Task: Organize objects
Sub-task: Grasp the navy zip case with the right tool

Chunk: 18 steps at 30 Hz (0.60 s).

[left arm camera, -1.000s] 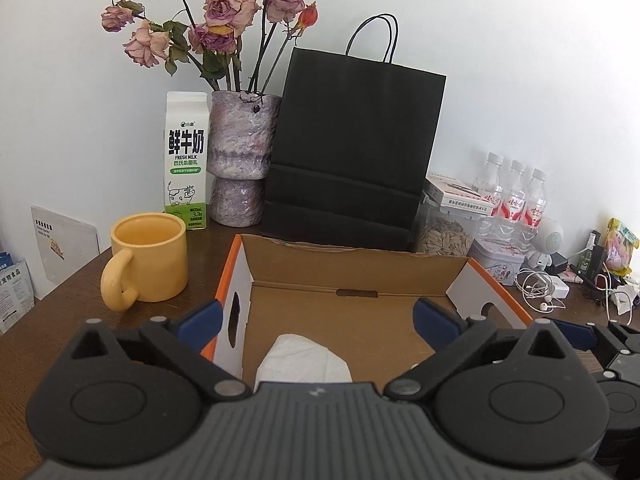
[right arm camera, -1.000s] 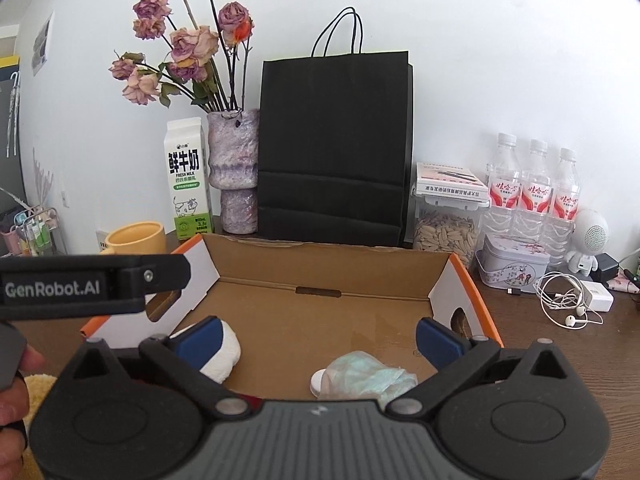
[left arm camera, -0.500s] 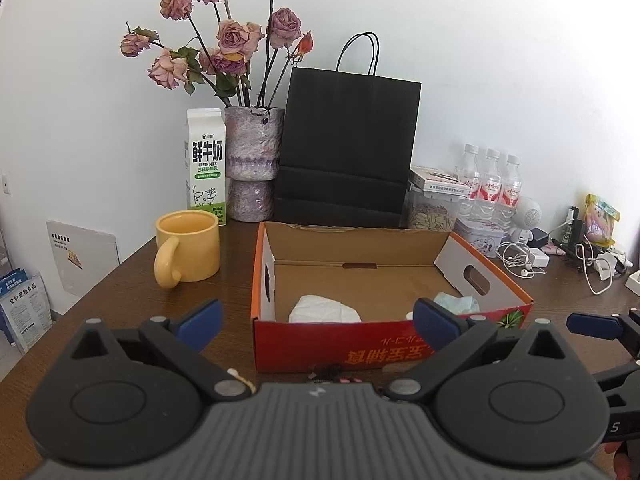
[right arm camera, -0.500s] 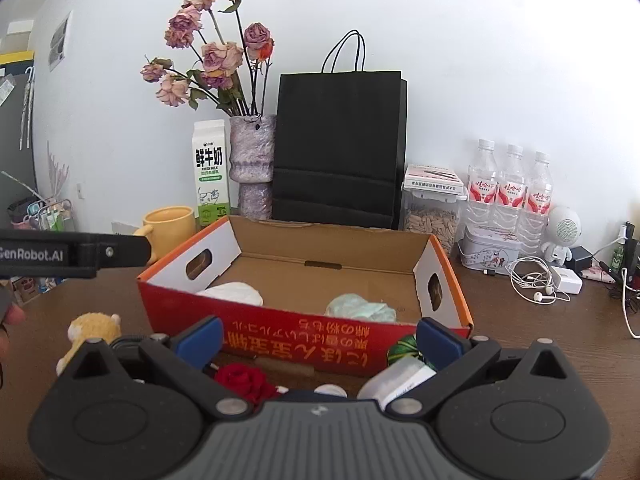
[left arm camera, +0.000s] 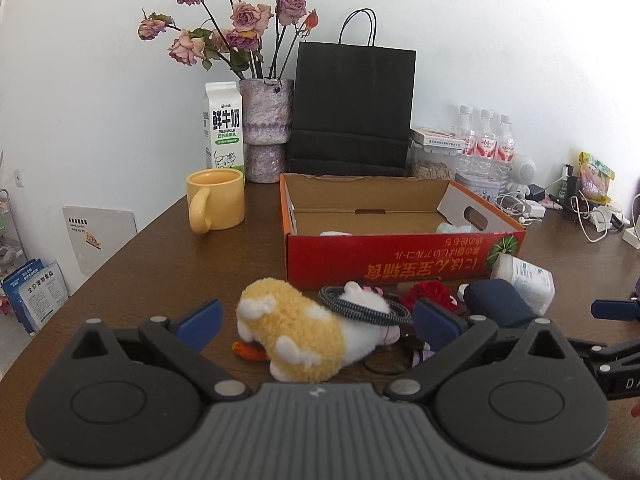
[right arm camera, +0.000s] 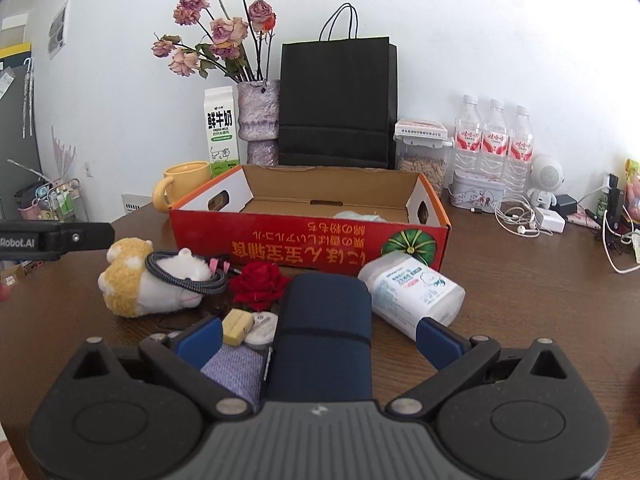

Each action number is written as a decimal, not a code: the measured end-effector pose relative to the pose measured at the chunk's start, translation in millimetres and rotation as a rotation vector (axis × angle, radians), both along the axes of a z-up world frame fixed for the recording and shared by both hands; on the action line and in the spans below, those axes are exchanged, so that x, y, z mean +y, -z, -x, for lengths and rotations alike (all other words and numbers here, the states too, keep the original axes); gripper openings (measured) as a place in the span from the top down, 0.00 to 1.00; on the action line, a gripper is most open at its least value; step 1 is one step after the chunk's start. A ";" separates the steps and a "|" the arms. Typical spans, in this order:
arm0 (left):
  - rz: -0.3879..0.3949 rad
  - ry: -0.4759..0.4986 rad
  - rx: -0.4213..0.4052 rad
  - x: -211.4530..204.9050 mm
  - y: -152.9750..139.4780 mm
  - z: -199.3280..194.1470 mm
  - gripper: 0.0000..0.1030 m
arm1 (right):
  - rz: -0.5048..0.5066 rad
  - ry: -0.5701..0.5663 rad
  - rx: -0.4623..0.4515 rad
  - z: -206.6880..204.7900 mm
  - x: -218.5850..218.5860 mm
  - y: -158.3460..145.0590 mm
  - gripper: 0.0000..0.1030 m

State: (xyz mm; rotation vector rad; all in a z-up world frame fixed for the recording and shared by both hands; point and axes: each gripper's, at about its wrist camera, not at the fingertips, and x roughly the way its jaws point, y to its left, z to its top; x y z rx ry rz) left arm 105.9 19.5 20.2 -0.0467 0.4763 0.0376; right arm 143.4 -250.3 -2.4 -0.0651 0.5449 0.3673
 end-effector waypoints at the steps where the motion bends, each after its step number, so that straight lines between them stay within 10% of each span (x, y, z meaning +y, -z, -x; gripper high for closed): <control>1: -0.003 0.001 0.001 0.6 1.5 4.6 0.00 | -0.003 0.003 0.005 2.2 -1.1 1.9 0.00; 18: 0.008 -0.017 0.074 12.5 21.0 4.5 0.00 | 0.033 -0.004 0.136 -33.8 8.0 24.7 0.00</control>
